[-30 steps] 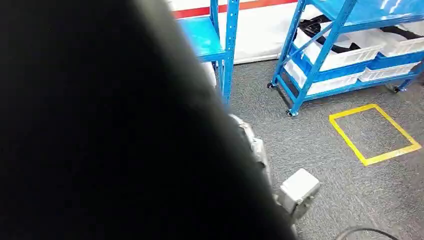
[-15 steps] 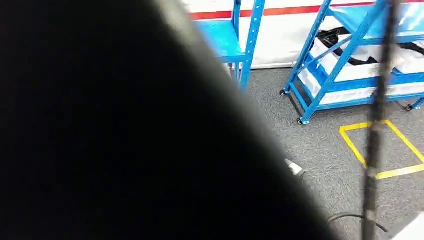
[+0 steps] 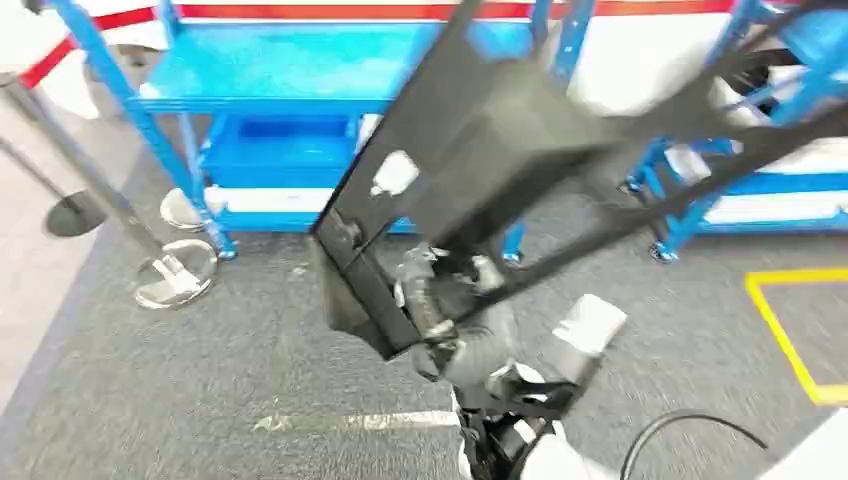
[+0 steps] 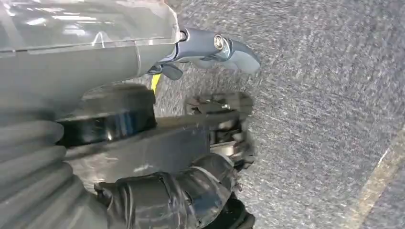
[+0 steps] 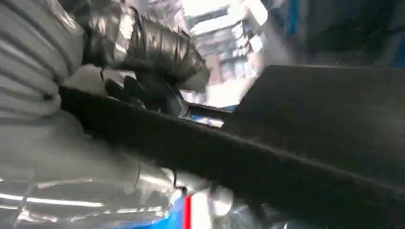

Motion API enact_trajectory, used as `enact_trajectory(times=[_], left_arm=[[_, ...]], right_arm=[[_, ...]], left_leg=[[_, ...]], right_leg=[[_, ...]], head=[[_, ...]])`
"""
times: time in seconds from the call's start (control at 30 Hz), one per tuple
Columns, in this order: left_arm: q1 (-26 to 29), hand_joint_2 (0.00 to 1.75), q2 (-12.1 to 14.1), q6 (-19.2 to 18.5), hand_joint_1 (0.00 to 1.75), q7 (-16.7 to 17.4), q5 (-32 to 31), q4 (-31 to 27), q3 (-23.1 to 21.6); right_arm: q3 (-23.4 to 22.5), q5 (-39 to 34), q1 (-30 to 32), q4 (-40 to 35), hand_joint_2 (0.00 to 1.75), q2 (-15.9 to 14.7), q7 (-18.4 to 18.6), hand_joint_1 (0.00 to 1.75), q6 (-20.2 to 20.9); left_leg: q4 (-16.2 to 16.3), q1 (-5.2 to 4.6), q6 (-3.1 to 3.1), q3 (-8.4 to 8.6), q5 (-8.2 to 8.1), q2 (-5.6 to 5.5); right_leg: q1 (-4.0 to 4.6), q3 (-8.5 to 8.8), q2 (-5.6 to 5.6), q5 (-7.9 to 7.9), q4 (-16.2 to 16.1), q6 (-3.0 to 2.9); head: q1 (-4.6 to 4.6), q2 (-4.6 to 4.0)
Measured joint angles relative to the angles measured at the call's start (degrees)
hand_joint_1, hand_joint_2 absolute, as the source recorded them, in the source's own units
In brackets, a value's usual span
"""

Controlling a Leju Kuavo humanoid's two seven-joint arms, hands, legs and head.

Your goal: Take the parts from the cabinet and place them on the table.

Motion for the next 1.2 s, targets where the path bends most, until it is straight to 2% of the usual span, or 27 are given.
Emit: enact_trajectory(times=[0.03, 0.07, 0.1, 0.17, 0.2, 0.23, 0.27, 0.37, 0.4, 0.43, 0.47, 0.5, 0.53, 0.57, 0.63, 0.7, 0.73, 0.77, 0.87, 0.9, 0.93, 0.97, 1.03, 1.07, 1.1, 1.13, 1.2], left_arm=[[0.0, 1.75, 0.0, -0.2, 0.00, -0.1, 0.1, 0.0, 0.0], [0.0, 1.75, 0.0, -0.5, 0.00, -0.1, 0.3, 0.0, 0.0], [0.1, 1.75, 0.0, -0.8, 0.00, 0.0, 0.5, 0.0, 0.0], [0.1, 1.75, 0.3, -1.2, 0.00, 0.3, 0.7, 0.0, 0.0], [0.1, 1.75, 0.5, -1.3, 0.00, 0.4, 0.7, 0.0, 0.0], [-0.1, 1.75, 0.5, -1.3, 0.00, 0.4, 0.7, 0.0, 0.0], [-0.2, 1.75, 0.6, -1.4, 0.00, 0.5, 0.7, 0.0, 0.0], [0.1, 1.75, 1.0, -1.4, 0.00, 0.7, 0.6, 0.0, 0.0], [0.2, 1.75, 1.0, -1.4, 0.00, 0.7, 0.6, 0.0, 0.0], [0.4, 1.75, 1.0, -1.5, 0.00, 0.6, 0.5, 0.0, 0.0], [0.3, 1.75, 1.1, -1.6, 0.00, 0.6, 0.4, 0.0, 0.0], [0.1, 1.75, 1.1, -1.6, 0.00, 0.5, 0.4, 0.0, 0.0], [0.0, 1.75, 1.1, -1.6, 0.00, 0.4, 0.4, 0.0, 0.0], [0.0, 1.75, 1.0, -1.7, 0.00, 0.3, 0.4, 0.0, 0.0], [0.2, 1.75, 1.0, -1.7, 0.00, 0.3, 0.4, 0.0, 0.0], [0.2, 1.75, 1.0, -1.7, 0.00, 0.3, 0.4, 0.0, 0.0], [0.1, 1.75, 1.0, -1.7, 0.00, 0.3, 0.4, 0.0, 0.0], [-0.1, 1.75, 1.1, -1.7, 0.00, 0.3, 0.4, 0.0, 0.0], [0.2, 1.75, 1.1, -1.7, 0.00, 0.2, 0.3, 0.0, 0.0], [0.3, 1.75, 1.3, -1.7, 0.00, 0.2, 0.4, 0.0, 0.0], [0.5, 1.75, 1.3, -1.7, 0.00, 0.3, 0.4, 0.0, 0.0], [0.4, 1.75, 1.3, -1.7, 0.00, 0.3, 0.4, 0.0, 0.0], [0.2, 1.75, 1.3, -1.7, 0.00, 0.2, 0.3, 0.0, 0.0], [0.1, 1.75, 1.3, -1.7, 0.00, 0.2, 0.3, 0.0, 0.0], [0.2, 1.75, 1.2, -1.7, 0.00, 0.2, 0.3, 0.0, 0.0], [0.3, 1.75, 1.2, -1.7, 0.00, 0.2, 0.3, 0.0, 0.0], [0.3, 1.75, 1.2, -1.7, 0.00, 0.3, 0.3, 0.0, 0.0]], right_arm=[[0.0, -0.2, 0.0, 0.0, 1.75, 0.1, -0.1, 1.75, 0.0], [0.0, -0.3, 0.1, 0.1, 1.75, 0.1, -0.2, 1.75, 0.0], [0.0, -0.3, 0.1, 0.2, 1.75, 0.1, -0.5, 1.75, 0.1], [0.0, -0.3, -0.2, 0.5, 1.75, 0.5, -1.0, 1.75, 0.2], [0.1, -0.3, -0.4, 0.5, 1.75, 0.7, -1.2, 1.75, 0.3], [0.1, -0.3, -0.4, 0.5, 1.75, 0.9, -1.3, 1.75, 0.4], [0.1, -0.3, -0.4, 0.5, 1.75, 1.0, -1.5, 1.75, 0.3], [0.1, -0.9, -0.5, 0.5, 1.75, 1.3, -1.8, 1.75, 0.3], [0.1, -1.2, -0.6, 0.5, 1.75, 1.3, -1.8, 1.75, 0.3], [0.1, -1.5, -0.9, 0.7, 1.75, 1.3, -1.8, 1.75, 0.2], [0.1, -1.6, -1.1, 0.7, 1.75, 1.3, -1.9, 1.75, 0.2], [0.1, -1.9, -1.1, 0.8, 1.75, 1.3, -1.9, 1.75, 0.1], [0.1, -2.1, -1.1, 0.9, 1.75, 1.3, -1.9, 1.75, 0.1], [0.1, -2.2, -1.1, 1.1, 1.75, 1.3, -1.8, 1.75, 0.1], [0.1, -2.4, -1.2, 1.3, 1.75, 1.3, -1.8, 1.75, 0.1], [0.1, -2.4, -1.3, 1.4, 1.75, 1.3, -1.8, 1.75, 0.2], [0.1, -2.4, -1.5, 1.5, 1.75, 1.3, -1.8, 1.75, 0.2], [0.1, -2.4, -1.6, 1.6, 1.75, 1.3, -1.8, 1.75, 0.2], [0.1, -2.4, -1.7, 1.7, 1.75, 1.3, -1.8, 1.75, 0.2], [0.1, -2.4, -1.8, 1.8, 1.75, 1.3, -1.8, 1.75, 0.2], [0.1, -2.4, -1.8, 1.8, 1.75, 1.3, -1.8, 1.75, 0.2], [0.1, -2.4, -1.9, 1.7, 1.75, 1.3, -1.8, 1.75, 0.2], [0.1, -2.4, -1.8, 1.7, 1.75, 1.3, -1.9, 1.75, 0.2], [0.1, -2.4, -1.8, 1.8, 1.75, 1.3, -1.9, 1.75, 0.2], [0.1, -2.4, -1.8, 1.8, 1.75, 1.3, -1.8, 1.75, 0.2], [0.1, -2.4, -1.8, 1.9, 1.75, 1.3, -1.8, 1.75, 0.2], [0.1, -2.4, -1.8, 1.9, 1.75, 1.3, -1.8, 1.75, 0.1]], left_leg=[[3.9, 0.12, -0.21, -1.81, -1.39, 0.31], [5.8, 0.16, -0.30, -2.67, -1.56, 0.42], [5.2, 0.16, -0.26, -2.26, -0.59, 0.48], [-3.0, 0.09, 0.23, 2.09, 3.94, 0.96], [-8.4, -0.10, 0.66, 5.03, 6.16, 2.12], [-11.3, -0.68, 0.90, 6.35, 5.49, 4.45], [-11.9, -1.21, 1.25, 6.52, 5.78, 4.40], [-12.3, -1.51, 2.05, 5.75, 6.24, 2.70], [-13.5, -0.81, 2.60, 6.93, 6.97, 2.28], [-14.1, -0.86, 2.77, 7.27, 7.18, 1.82], [-14.0, -0.70, 3.18, 7.16, 7.38, 1.57], [-13.9, -0.64, 3.20, 6.98, 7.42, 0.85], [-13.7, -0.64, 3.21, 6.82, 7.42, 0.23], [-13.5, -0.64, 3.21, 6.64, 7.41, -0.49], [-12.9, -0.55, 3.10, 6.30, 7.32, -1.89], [-11.7, -0.24, 2.44, 5.76, 6.87, -3.52], [-11.0, -0.08, 2.02, 5.24, 6.58, -4.02], [-9.6, -0.54, 1.67, 4.23, 6.35, -4.78], [-10.1, -0.01, 1.04, 3.58, 7.05, -6.27], [-10.0, 0.04, 0.98, 3.08, 6.81, -6.21], [-8.6, -0.40, 0.73, 2.72, 5.91, -2.68], [-5.6, -0.36, 0.46, 1.34, 4.18, -0.53], [2.4, -0.09, 0.25, -2.50, 0.49, 0.56], [5.6, -0.10, 0.33, -3.98, -0.60, 0.61], [6.5, -0.14, 0.65, -4.29, -0.45, 0.61], [4.7, -0.34, 1.06, -3.20, 0.91, 0.61], [-4.4, -1.28, 2.19, 2.11, 5.61, 1.59]], right_leg=[[0.09, -0.06, -0.83, 0.00, 0.0, 0.00], [0.15, -0.10, -1.57, -0.01, 0.0, -0.02], [0.22, -0.09, -2.25, -0.02, 0.0, -0.03], [0.36, 0.01, -3.52, -0.05, 0.0, -0.05], [0.42, 0.13, -4.12, -0.09, 0.0, -0.05], [0.59, 0.13, -4.60, -0.14, -0.1, 0.05], [0.77, -0.02, -5.03, -0.17, 0.0, 0.28], [0.55, 0.27, -6.57, 0.07, -0.4, 0.91], [0.80, -0.11, -6.68, -0.61, -0.4, 1.35], [0.48, -0.09, -3.64, -1.70, 1.1, 1.43], [0.53, -1.47, -1.66, -3.78, 4.4, 1.29], [0.54, -3.64, -0.50, -5.88, 9.1, 1.28], [0.48, -5.72, -0.06, -7.39, 13.4, 1.33], [0.49, -7.11, 0.03, -7.82, 16.0, 1.34], [0.43, -6.26, 0.04, -5.25, 13.6, 1.43], [0.14, -2.20, 0.85, -0.25, 4.9, 1.59], [-0.16, -1.20, 3.32, -0.86, 2.7, 1.54], [-0.27, -1.02, 4.80, -1.09, 1.7, 1.50], [0.32, -1.40, 3.16, -0.77, 2.3, 0.64], [-0.19, -1.37, 2.39, -0.61, 1.9, 0.20], [0.06, -1.19, 1.86, -0.53, 1.9, 0.00], [0.23, -1.20, 1.13, -0.45, 1.8, -0.20], [0.73, -1.35, -0.39, -0.51, 1.8, -0.51], [1.00, -1.38, -1.20, -0.57, 1.8, -0.60], [1.20, -1.37, -1.99, -0.62, 1.8, -0.67], [1.39, -1.31, -2.60, -0.67, 1.8, -0.75], [1.55, -0.91, -3.84, -0.81, 1.7, -0.90]], head=[[1.18, 0.11], [1.83, 0.17], [2.51, 0.22], [3.67, 0.35], [4.41, 0.39], [5.07, 0.46], [5.72, 0.52], [8.22, 0.59], [9.07, 0.63], [10.16, 0.68], [10.88, 0.68], [12.43, 0.68], [13.44, 0.68], [14.35, 0.68], [15.87, 0.70], [17.59, 0.68], [18.54, 0.68], [19.21, 0.68], [19.99, 0.68], [20.28, 0.68], [20.23, 0.68], [20.01, 0.68], [20.08, 0.68], [20.10, 0.68], [20.10, 0.70], [20.17, 0.68], [20.13, 0.68]])
